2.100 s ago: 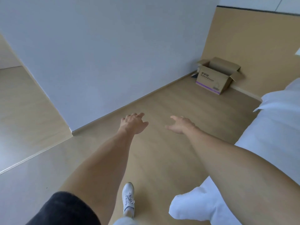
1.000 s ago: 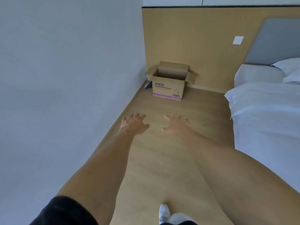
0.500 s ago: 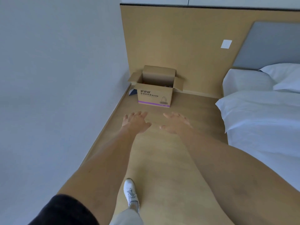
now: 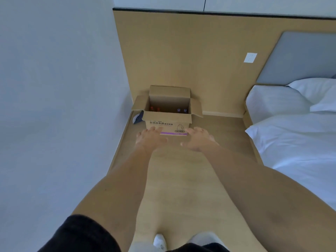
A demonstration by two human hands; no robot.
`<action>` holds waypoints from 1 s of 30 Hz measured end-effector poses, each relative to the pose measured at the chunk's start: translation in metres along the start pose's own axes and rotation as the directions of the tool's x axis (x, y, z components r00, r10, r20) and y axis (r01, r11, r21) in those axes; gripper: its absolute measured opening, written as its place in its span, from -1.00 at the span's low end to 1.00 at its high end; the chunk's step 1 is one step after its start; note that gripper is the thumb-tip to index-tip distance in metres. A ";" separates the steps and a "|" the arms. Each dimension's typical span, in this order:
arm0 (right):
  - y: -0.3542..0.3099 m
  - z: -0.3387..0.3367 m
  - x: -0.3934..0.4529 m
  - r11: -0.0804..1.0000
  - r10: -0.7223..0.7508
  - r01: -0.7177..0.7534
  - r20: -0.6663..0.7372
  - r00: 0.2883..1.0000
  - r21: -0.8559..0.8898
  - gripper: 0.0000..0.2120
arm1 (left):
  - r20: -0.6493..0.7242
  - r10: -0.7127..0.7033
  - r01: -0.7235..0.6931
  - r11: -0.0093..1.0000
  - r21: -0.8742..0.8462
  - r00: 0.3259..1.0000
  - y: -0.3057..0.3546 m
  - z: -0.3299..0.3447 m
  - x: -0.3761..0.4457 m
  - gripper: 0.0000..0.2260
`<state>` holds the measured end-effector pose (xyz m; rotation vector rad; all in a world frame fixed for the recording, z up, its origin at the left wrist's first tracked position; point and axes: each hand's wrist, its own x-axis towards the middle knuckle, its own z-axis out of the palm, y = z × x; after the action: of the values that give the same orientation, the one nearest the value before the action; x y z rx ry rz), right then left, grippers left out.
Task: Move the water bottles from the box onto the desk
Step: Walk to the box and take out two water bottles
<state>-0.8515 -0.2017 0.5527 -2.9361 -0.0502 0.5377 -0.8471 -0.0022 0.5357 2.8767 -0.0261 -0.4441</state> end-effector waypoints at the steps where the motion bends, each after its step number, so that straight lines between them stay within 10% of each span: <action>1: -0.002 -0.004 0.012 1.000 0.011 -0.010 -0.005 1.000 0.010 -0.26 | 0.004 0.016 -0.016 1.000 0.003 1.000 -0.004 -0.005 0.015 -0.48; 30: 0.010 -0.113 0.473 0.976 0.149 -0.163 0.099 0.984 0.146 -0.29 | 0.091 0.076 -0.080 0.996 0.047 0.993 -0.011 -0.113 0.493 -0.44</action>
<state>-0.3692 -0.1992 0.4898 -2.7795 0.2050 0.6605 -0.3428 0.0080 0.4921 2.8906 -0.1665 -0.5645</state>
